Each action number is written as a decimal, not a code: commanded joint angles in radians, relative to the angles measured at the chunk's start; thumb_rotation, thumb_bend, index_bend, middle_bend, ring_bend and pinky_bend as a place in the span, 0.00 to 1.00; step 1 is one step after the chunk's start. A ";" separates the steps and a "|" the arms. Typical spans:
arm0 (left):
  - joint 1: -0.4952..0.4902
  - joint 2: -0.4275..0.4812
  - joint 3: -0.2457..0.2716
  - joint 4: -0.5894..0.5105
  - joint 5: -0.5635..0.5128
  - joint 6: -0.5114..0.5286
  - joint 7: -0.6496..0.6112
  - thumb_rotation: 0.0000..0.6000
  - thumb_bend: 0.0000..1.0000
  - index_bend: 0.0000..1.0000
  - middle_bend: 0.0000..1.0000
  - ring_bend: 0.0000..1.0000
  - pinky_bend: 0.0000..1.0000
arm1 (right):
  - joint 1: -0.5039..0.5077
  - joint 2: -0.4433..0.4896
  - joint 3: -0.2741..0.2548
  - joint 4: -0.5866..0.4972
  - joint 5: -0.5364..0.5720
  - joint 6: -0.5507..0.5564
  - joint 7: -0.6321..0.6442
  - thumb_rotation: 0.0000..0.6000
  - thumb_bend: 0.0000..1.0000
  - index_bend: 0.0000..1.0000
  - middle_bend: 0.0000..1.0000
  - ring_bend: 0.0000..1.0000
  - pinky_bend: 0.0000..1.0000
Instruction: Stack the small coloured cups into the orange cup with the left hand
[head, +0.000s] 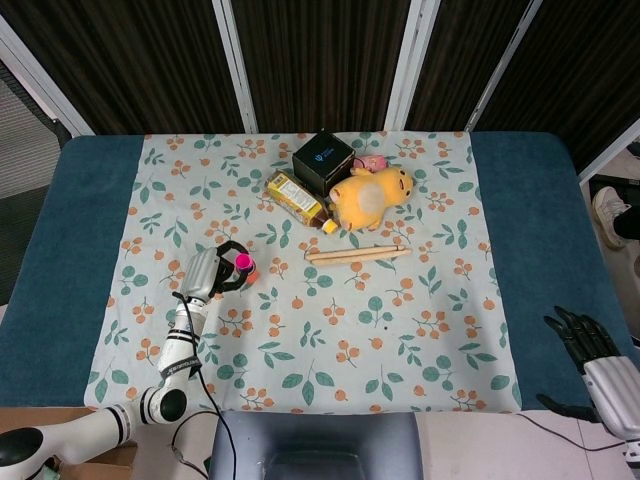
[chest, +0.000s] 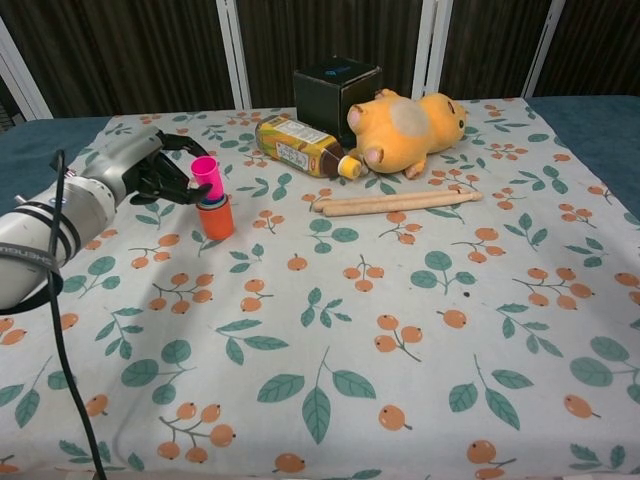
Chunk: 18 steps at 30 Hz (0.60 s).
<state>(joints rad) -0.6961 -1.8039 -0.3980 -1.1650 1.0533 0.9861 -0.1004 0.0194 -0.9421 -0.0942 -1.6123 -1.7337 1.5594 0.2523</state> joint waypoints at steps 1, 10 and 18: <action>0.000 -0.002 0.007 0.008 -0.001 -0.003 0.001 1.00 0.37 0.59 1.00 1.00 1.00 | 0.000 0.000 0.000 0.000 0.001 -0.001 -0.001 1.00 0.12 0.00 0.00 0.00 0.00; -0.002 -0.009 0.020 0.030 -0.014 -0.017 0.007 1.00 0.37 0.37 1.00 1.00 1.00 | 0.000 0.000 0.002 0.001 0.001 0.000 0.001 1.00 0.12 0.00 0.00 0.00 0.00; 0.052 0.089 0.076 -0.112 0.087 0.063 0.013 1.00 0.35 0.00 1.00 1.00 1.00 | 0.001 -0.006 -0.001 0.000 -0.006 -0.008 -0.017 1.00 0.12 0.00 0.00 0.00 0.00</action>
<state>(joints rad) -0.6732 -1.7570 -0.3507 -1.2215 1.0866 1.0026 -0.0822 0.0199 -0.9474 -0.0947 -1.6118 -1.7389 1.5524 0.2357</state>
